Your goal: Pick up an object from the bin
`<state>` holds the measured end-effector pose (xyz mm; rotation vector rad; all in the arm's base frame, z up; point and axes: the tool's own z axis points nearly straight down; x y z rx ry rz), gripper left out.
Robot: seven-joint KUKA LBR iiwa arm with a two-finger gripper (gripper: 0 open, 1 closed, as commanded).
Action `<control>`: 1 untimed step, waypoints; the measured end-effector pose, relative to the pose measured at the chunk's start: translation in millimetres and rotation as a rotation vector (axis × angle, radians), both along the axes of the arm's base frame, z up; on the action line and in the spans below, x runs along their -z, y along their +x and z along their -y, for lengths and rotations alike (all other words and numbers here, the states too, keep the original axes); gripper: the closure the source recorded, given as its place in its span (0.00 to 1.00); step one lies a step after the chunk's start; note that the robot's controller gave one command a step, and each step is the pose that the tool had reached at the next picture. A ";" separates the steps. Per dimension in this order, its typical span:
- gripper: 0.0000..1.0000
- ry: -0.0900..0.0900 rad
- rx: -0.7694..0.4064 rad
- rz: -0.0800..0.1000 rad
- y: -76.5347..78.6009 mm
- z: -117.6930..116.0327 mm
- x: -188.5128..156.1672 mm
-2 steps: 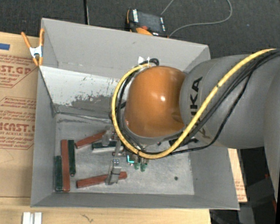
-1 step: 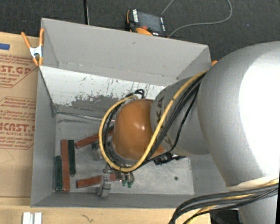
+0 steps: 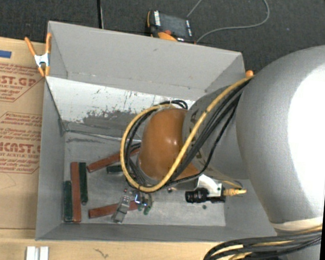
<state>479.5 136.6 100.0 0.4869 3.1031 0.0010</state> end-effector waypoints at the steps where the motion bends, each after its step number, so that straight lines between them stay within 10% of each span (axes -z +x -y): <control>1: 0.00 -0.001 -0.083 -0.002 -0.1 11.0 0.9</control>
Offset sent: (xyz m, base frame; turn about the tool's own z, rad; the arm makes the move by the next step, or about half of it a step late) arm 0.0002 -0.0111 0.0000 -0.0829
